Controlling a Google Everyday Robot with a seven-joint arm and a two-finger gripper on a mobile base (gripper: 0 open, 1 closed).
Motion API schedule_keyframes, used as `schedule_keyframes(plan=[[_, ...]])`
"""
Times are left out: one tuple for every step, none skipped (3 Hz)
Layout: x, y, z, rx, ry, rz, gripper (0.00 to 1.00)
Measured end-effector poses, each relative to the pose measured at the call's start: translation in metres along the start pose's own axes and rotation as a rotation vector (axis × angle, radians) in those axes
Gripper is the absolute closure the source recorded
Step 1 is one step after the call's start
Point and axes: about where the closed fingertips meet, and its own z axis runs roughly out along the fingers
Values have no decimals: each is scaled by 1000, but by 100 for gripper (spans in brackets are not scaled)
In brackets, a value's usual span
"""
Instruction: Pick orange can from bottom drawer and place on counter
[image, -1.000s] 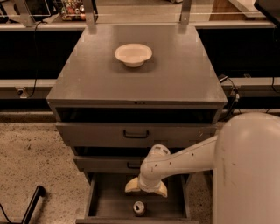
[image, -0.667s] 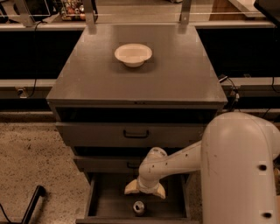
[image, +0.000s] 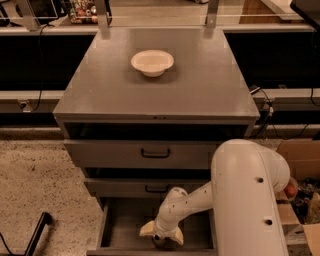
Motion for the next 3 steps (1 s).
schedule_keyframes(plan=[[0,0,0,0,0,0,0],[3,-1,10,-42,-17,4,0],[18,8,35,-112,-9,39,0]])
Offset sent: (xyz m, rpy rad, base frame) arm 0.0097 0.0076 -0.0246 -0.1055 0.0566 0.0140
